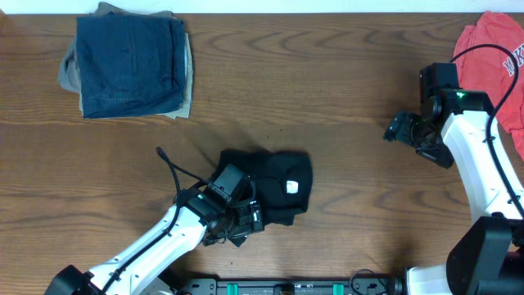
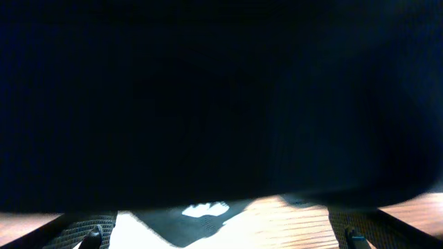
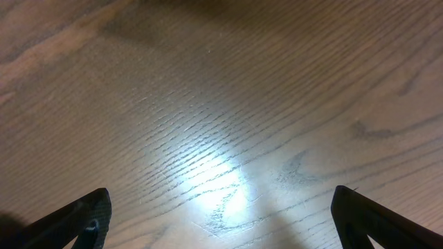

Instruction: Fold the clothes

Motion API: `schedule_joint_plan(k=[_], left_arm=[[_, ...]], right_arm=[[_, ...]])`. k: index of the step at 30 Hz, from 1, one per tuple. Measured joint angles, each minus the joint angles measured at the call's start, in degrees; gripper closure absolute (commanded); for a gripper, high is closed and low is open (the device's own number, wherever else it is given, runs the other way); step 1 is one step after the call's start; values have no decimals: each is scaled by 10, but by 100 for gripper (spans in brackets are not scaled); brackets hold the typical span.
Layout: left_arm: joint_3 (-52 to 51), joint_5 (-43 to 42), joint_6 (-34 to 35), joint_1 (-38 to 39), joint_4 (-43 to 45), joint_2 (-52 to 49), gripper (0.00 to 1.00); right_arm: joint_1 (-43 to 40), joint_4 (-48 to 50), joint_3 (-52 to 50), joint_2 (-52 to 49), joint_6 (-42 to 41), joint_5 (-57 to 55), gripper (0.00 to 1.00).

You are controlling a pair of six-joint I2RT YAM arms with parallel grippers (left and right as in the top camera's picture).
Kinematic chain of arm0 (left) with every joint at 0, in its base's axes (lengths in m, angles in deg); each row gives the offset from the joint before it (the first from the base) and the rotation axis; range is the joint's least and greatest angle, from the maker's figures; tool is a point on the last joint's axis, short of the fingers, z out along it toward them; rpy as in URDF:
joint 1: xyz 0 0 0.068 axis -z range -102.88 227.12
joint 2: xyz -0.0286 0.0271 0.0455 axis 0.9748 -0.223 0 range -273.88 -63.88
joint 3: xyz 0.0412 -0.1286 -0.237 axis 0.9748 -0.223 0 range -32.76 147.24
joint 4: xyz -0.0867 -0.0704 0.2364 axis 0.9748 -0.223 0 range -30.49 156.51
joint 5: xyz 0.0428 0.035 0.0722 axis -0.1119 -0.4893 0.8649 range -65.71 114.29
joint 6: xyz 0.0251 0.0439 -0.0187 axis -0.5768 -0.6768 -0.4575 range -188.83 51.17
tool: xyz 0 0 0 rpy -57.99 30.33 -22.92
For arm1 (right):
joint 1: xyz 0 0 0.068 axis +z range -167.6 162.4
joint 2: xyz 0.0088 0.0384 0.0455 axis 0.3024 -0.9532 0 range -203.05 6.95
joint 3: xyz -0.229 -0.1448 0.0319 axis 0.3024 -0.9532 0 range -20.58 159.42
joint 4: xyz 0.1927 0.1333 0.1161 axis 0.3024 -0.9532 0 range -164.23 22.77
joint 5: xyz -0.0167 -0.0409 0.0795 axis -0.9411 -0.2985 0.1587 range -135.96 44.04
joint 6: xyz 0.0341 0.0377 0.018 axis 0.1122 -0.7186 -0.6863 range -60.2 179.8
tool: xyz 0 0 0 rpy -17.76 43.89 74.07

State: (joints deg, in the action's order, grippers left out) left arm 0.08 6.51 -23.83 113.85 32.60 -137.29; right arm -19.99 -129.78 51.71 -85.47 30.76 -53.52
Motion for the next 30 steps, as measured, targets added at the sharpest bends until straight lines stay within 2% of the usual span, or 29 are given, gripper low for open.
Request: schedule_joint_plan(k=[1,5,10,14,30], left_arm=[[-2,-3,0,0,11,0,0],[-5,-10,2,0,32,0,8],[-5,-11,2,0,42,0,10],[-5,-9,3,0,47,0,18],[-6,-10,-5,0,93,14,18]], right_arm=[[0,0,0,0,0,0,1],[0,0,0,0,0,0,1],[0,0,0,0,0,0,1],[0,0,0,0,0,0,1],[0,0,0,0,0,0,1]])
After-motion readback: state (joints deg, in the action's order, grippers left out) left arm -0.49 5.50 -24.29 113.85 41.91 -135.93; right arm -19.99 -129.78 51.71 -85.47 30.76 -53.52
